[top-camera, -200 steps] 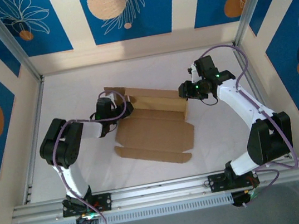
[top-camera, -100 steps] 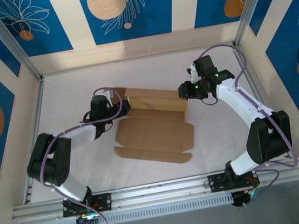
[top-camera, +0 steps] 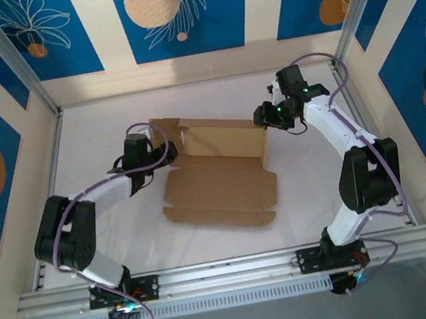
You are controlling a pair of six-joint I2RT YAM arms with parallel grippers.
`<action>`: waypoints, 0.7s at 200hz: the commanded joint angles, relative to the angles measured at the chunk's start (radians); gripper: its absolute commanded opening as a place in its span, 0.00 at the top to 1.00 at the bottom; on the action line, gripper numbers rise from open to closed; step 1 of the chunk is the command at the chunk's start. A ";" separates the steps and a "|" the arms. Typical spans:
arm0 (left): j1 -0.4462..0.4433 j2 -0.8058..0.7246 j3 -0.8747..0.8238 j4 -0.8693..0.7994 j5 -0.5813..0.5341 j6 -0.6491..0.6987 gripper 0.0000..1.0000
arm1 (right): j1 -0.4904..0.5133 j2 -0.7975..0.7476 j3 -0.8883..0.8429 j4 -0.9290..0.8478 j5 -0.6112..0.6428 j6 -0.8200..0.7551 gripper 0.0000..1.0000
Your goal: Fold the paper box
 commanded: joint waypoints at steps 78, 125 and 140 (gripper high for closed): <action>0.024 0.199 0.072 0.086 0.179 -0.134 0.27 | 0.001 -0.003 -0.006 -0.031 -0.028 -0.003 0.52; 0.024 0.224 0.057 0.142 0.216 -0.170 0.26 | 0.005 -0.019 -0.021 -0.030 -0.029 -0.002 0.51; 0.024 0.220 0.044 0.174 0.233 -0.190 0.26 | 0.009 -0.026 -0.022 -0.030 -0.026 -0.003 0.51</action>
